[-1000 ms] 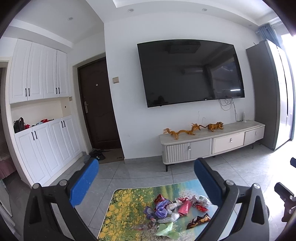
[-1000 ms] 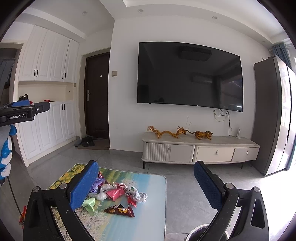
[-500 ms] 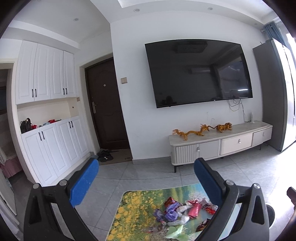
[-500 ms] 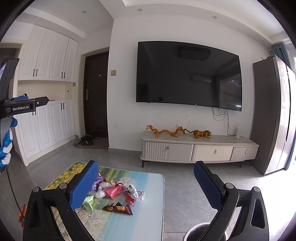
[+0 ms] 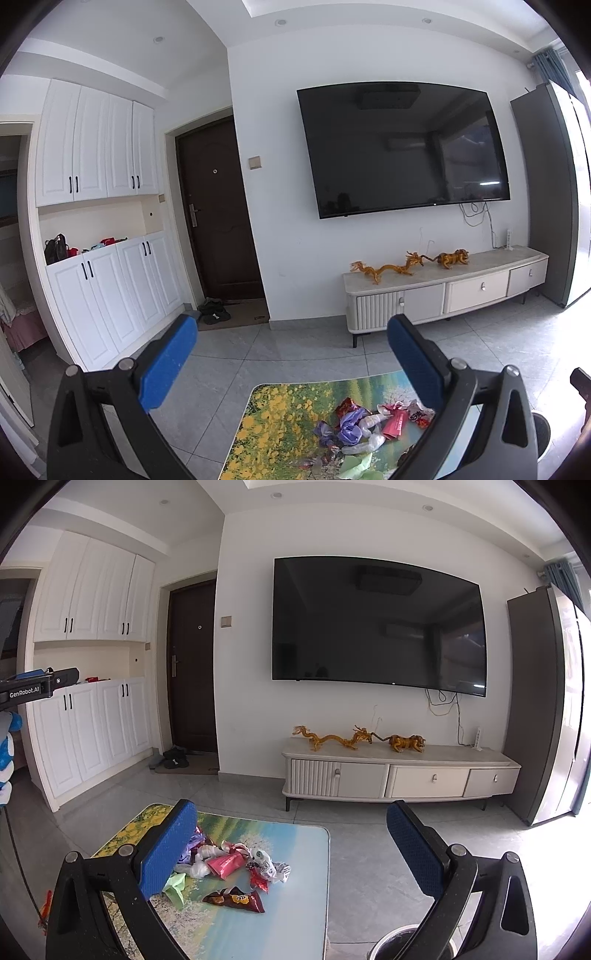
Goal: Collect trash
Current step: 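Move both tools toward the trash pile on the table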
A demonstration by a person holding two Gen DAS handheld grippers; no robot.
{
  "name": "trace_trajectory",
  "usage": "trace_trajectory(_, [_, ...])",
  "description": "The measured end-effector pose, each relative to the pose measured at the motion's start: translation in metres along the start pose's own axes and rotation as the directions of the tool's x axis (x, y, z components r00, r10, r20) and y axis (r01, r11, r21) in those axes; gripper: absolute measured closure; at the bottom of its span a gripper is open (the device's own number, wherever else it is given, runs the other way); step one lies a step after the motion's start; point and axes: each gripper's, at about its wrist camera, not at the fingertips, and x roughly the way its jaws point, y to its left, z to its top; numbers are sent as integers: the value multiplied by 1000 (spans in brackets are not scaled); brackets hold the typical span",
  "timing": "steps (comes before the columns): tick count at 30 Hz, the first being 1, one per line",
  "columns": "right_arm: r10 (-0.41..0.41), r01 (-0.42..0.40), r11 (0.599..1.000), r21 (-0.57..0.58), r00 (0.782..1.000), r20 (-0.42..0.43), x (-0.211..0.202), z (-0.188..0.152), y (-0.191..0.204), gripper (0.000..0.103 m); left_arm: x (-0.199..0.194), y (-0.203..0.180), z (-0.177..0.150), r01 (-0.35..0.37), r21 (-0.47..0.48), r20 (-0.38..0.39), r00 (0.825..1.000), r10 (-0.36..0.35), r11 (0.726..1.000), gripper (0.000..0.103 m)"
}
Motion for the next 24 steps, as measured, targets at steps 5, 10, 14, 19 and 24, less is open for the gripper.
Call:
trace_trajectory(5, [18, -18, 1000, -7, 1000, -20, 10, 0, 3, 0, 12, -8, -11, 36, 10, -33, 999, -36, 999, 0])
trace_trajectory(10, [39, -39, 999, -3, 998, -59, 28, -7, 5, 0, 28, -16, -33, 72, 14, -79, 994, -70, 997, 0])
trace_trajectory(14, [59, -59, 998, 6, 994, -96, 48, -15, 6, 0, 42, -24, -56, 82, 24, -119, 990, -78, 996, 0])
trace_trajectory(19, [82, -81, 997, 11, 983, -162, 76, -31, 5, 0, 61, -38, -87, 92, 38, -173, 981, -84, 995, 0])
trace_trajectory(24, [98, -97, 995, 16, 972, -215, 103, -42, 7, 0, 81, -47, -106, 107, 41, -221, 971, -95, 993, 0])
